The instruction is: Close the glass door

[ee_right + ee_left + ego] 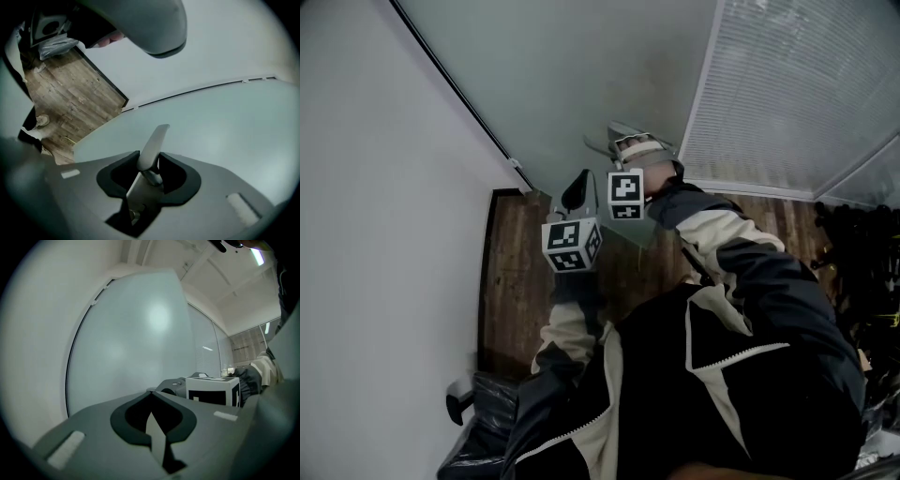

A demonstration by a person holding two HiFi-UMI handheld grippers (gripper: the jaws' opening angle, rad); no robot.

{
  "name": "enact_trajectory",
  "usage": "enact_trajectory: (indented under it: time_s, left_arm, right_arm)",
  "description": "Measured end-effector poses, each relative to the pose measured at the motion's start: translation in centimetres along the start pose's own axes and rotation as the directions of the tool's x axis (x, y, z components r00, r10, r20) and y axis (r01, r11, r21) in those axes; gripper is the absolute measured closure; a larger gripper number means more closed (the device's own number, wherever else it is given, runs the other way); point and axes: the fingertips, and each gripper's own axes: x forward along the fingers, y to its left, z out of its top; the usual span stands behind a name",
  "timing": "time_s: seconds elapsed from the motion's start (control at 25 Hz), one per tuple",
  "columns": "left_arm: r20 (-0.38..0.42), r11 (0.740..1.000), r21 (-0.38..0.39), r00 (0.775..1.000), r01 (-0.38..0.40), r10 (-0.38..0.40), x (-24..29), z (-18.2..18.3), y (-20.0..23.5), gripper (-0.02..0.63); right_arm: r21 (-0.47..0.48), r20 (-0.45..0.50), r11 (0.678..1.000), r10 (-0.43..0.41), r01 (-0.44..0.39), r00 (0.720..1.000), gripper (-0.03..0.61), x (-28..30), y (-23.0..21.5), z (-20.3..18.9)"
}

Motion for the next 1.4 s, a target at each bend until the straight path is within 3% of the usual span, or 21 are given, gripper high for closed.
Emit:
enact_trajectory:
  time_s: [0.28,0.6,1.0,1.4]
  left_arm:
    - [0.005,0.999,0.005,0.999,0.039,-0.039,1.0,0.1,-1.7,0.607]
    - [-0.018,1.0,-0.006,1.0,0.015,-0.015,3.0,-1.1,-1.6,0.607]
    - [-0.048,0.999,0.028,0.999,-0.021,0.022,11.2,0.0,-2.4,0.607]
    - [-0.031,0.997,0.061,0.998,-0.053,0.055,16.9,-0.2,-4.4,0.607]
  right_arm:
    - [-0.022,-0.049,1.0,-0.018,0.017,0.999,0.444,2.3,-1.2,-3.1]
    - [-0.08,-0.102,0.995,-0.061,0.053,0.993,0.453,7.1,-3.8,-8.8]
    - [-0.102,-0.112,0.988,-0.124,0.113,0.986,0.46,14.8,-8.9,-16.0]
    - [-0.088,-0.102,0.985,-0.155,0.147,0.983,0.465,20.8,-12.4,-19.8]
